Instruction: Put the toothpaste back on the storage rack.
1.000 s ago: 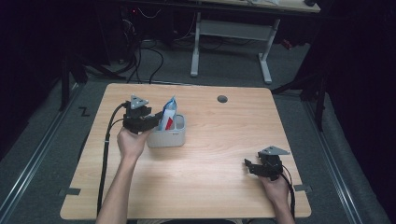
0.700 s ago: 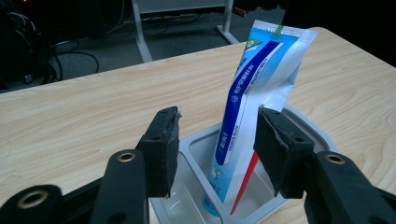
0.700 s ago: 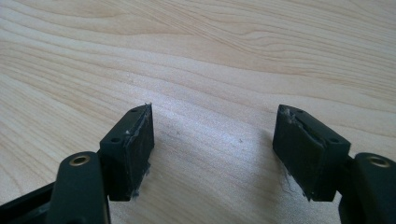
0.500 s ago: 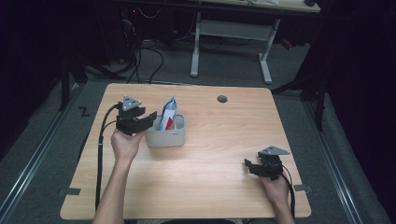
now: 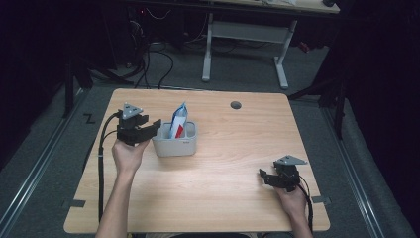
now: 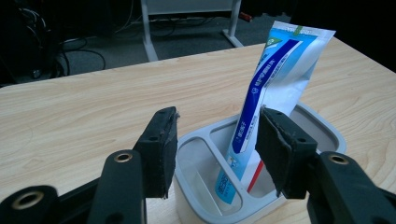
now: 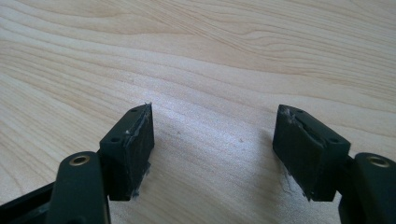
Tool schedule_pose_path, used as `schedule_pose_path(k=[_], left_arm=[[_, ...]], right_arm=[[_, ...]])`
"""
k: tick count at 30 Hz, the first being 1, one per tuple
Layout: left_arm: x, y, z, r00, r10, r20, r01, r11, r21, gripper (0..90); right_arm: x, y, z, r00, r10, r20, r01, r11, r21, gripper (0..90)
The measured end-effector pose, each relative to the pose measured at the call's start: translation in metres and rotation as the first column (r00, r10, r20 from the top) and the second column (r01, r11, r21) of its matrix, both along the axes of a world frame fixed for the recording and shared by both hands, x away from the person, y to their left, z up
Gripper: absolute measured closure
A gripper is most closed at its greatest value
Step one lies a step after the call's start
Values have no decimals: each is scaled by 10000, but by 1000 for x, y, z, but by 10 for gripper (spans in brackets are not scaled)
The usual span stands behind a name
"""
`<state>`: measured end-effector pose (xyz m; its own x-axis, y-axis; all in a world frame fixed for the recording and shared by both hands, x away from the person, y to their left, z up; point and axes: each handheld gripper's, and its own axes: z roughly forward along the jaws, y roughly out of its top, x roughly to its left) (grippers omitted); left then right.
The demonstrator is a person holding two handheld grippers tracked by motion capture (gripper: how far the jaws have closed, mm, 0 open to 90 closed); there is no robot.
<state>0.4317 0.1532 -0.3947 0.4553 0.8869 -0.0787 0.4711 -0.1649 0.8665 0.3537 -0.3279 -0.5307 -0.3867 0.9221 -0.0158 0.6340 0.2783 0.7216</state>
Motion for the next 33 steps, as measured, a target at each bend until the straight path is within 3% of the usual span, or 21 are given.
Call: schedule_pose_path(k=[16,33], left_arm=[[-8,15,0,9999,164,16,-164,9998,-126,486],[-18,29,-3,9989,446,128,-446,9990,30,484]], right_arm=[[0,0,0,10000,-1,1,1,10000,-1,293],[0,0,0,10000,-3,0,3,10000,0,293]])
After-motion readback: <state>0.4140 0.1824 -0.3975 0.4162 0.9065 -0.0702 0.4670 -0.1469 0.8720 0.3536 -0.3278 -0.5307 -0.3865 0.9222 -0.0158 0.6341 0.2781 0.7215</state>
